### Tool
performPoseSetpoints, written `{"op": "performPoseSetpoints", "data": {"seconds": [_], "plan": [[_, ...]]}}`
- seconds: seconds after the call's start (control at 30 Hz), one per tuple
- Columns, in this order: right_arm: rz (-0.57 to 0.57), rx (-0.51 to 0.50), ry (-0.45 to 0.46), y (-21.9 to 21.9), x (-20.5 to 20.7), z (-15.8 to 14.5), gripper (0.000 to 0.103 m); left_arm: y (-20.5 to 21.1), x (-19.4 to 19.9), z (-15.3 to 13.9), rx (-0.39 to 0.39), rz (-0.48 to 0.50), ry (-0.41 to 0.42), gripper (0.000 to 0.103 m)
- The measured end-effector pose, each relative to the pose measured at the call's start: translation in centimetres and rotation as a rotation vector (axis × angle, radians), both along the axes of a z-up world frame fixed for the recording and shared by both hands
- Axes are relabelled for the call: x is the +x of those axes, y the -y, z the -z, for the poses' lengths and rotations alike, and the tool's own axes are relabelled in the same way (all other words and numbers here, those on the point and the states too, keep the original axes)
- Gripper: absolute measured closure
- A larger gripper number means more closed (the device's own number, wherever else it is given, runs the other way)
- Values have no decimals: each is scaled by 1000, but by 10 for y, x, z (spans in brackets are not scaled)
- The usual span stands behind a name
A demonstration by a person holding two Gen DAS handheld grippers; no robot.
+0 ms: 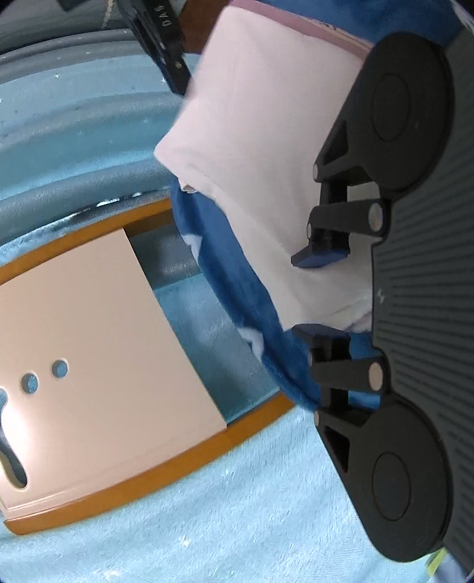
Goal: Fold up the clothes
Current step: 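Press the undershirt flat on the stack with the right gripper beside the left gripper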
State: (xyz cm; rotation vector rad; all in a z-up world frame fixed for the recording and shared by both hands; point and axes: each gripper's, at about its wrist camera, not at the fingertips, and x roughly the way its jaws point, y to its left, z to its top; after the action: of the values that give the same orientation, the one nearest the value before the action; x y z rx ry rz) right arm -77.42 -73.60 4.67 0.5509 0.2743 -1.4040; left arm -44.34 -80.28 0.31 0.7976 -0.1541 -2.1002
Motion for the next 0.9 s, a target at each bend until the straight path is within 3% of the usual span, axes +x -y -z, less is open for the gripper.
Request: {"op": "performPoseSetpoints", "data": {"seconds": [0.07,0.17,0.33,0.4,0.63,0.83,0.9], "plan": [[-18,-32,28,-6,3,-7,82,-1,0,-5,2,-4,-29,73],[-114,-63,-8,-2,27,-16,81,-2,-10,-10,27,43,-86,73],[-258,-2,-140,26,66,-9,83,-1,-39,12,29,107,25,73],[-264,16,-181,34,66,0,83,11,-37,18,29,75,33,73],[-229,-5,-151,12,60,-3,86,40,-18,19,46,8,23,72],[-244,-23,-114,-18,65,-8,83,7,-6,-9,27,39,-78,73],[-254,-15,-129,-28,70,-7,83,-10,-4,-7,29,59,-78,73]]}}
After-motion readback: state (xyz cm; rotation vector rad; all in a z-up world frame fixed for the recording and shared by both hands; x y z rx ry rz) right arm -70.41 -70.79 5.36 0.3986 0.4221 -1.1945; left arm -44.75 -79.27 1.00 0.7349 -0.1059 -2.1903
